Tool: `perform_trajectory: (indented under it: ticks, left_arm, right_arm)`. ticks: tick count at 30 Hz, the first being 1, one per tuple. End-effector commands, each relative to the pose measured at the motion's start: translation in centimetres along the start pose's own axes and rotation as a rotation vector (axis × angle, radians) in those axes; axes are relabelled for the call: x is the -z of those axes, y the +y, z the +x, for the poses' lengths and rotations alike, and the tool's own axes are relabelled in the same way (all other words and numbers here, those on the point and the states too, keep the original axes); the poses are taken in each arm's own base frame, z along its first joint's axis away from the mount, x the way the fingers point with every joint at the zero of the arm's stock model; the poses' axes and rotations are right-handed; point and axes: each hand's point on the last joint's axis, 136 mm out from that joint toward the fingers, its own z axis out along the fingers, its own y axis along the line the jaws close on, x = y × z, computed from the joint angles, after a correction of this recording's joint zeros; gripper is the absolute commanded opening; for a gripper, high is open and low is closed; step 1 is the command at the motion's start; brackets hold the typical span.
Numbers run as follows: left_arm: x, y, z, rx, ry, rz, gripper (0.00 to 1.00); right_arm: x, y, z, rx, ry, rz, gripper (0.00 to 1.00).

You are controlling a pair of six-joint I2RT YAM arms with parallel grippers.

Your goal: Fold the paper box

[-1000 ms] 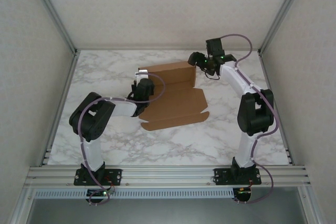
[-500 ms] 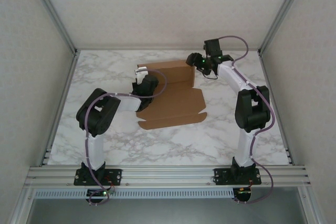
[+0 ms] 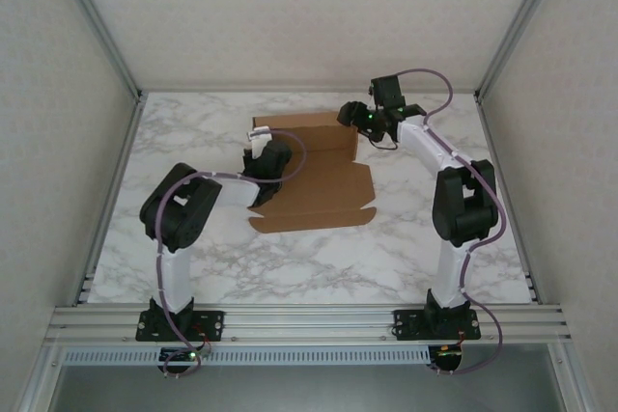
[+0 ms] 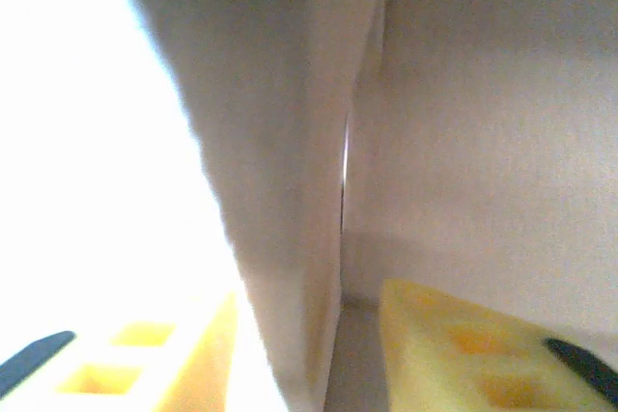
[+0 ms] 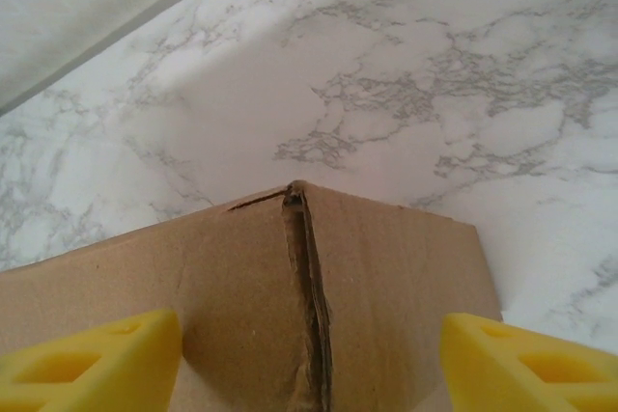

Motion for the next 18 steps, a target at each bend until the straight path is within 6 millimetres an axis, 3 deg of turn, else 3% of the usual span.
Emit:
perform_trajectory:
  ticks: [1, 7, 14, 18]
  left_arm:
    - [1.8, -0.5, -2.0, 0.058, -0.016, 0.124, 0.51]
    - [4.8, -0.1, -5.0, 0.077, -0.062, 0.205, 0.61]
    - [8.4, 2.2, -7.1, 0.235, -0.051, 0.268, 0.59]
    - [10.3, 2.3, -8.0, 0.318, -0.020, 0.340, 0.56]
  right_arm:
    - [1.9, -1.3, 0.8, 0.033, 0.021, 0.080, 0.75]
    - [2.9, -1.7, -0.2, 0.083, 0.014, 0.112, 0.80]
    - [5.6, -0.8, -2.2, 0.205, -0.061, 0.111, 0.84]
    - [4.6, -1.2, -3.5, 0.158, -0.044, 0.066, 0.84]
